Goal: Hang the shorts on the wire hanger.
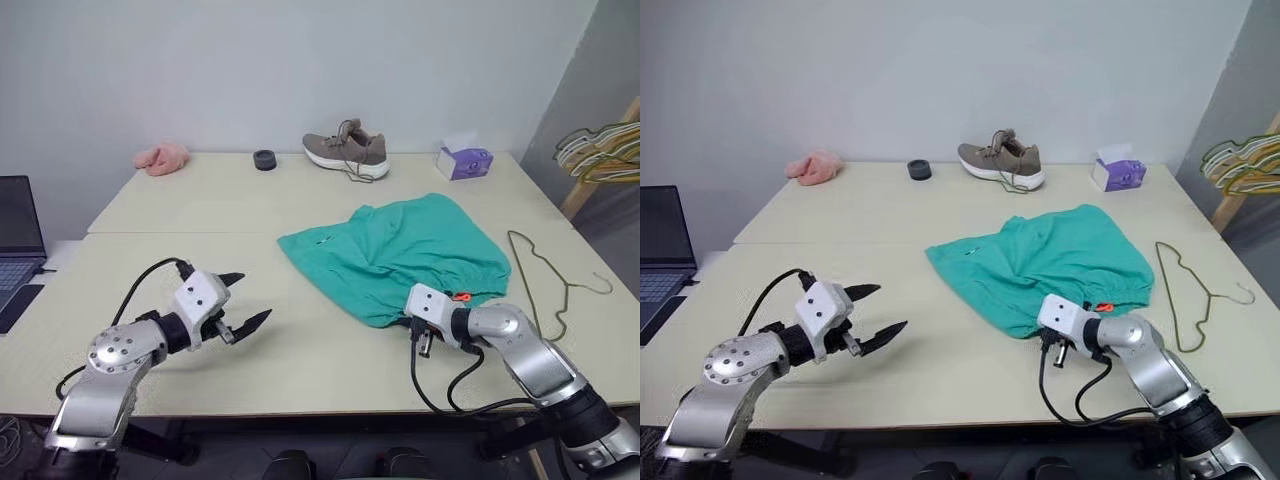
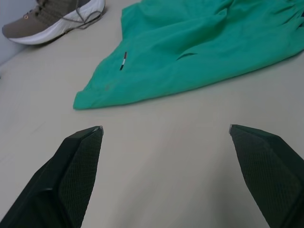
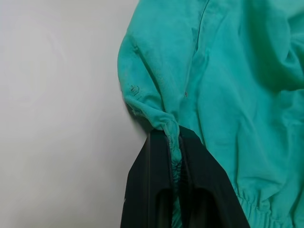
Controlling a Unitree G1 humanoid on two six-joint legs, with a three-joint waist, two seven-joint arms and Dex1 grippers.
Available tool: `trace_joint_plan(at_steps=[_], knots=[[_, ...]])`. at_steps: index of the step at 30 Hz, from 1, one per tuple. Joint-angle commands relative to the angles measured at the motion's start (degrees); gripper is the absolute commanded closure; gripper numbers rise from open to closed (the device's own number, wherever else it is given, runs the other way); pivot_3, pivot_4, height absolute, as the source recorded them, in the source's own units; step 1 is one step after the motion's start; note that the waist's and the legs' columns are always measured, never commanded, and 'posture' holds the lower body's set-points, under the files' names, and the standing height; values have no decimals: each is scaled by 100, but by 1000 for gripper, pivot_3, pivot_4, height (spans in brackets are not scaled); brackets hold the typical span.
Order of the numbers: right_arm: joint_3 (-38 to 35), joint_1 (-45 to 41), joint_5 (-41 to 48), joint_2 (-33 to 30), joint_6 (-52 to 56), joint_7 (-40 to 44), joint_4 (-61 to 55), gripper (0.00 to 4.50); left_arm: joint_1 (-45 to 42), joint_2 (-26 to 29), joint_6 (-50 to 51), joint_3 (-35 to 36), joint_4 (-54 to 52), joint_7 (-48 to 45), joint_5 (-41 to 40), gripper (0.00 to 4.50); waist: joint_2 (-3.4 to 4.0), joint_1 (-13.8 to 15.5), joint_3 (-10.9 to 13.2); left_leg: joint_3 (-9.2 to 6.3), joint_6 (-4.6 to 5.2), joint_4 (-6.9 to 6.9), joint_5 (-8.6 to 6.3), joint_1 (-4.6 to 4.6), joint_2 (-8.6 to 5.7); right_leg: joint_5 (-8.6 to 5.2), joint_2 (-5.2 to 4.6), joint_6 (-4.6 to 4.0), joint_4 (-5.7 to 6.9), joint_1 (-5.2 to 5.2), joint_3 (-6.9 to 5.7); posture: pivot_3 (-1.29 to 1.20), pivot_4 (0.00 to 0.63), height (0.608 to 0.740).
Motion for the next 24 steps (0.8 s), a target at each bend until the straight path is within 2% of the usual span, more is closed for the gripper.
trace_joint_plan(at_steps=[1,7,13,20,23,24], knots=[[-364,-308,421,-157,429,335,-661,4474,-438,-21,-615,-275,387,-60,372,0,1,-55,1,0,0,0,0,-1,0,0,0,0,0,-2,0,-97,0,740],[-843,-651,1236,-649,1302,906,-1413,4474,-1437,-139,-1692,-845,1636,-57,1052,0,0,-151,5,-5,0,1,0,-4,-2,3,0,5,-3,1,-5,-132,0,740],[-1098,-843,1786,-1041,1773,1097,-1818,4474,-2447,-544,-2895,-1360,3402,250,1726,0,-3,-299,4,-4,0,3,0,-8,-2,7,-1,13,-8,0,-4,-173,0,740],[-1368,-822,2323,-1101,2265,916,-2251,4474,-2934,-702,-3699,-1797,4970,486,2390,0,-4,-598,4,-5,1,1,-1,-11,-2,11,-4,20,-7,-3,-1,-220,0,740],[-1451,-791,2482,-1145,2393,852,-2362,4474,-3084,-715,-3948,-1919,5386,546,2554,0,-4,-636,2,-9,1,2,-1,-10,-2,14,-5,25,-6,0,-4,-231,0,740],[-1476,-764,2512,-1176,2403,849,-2377,4495,-3133,-699,-4022,-1957,5498,544,2611,183,-4,-662,2,-8,1,3,-1,-9,-2,14,-5,26,-6,1,-4,-230,0,740]])
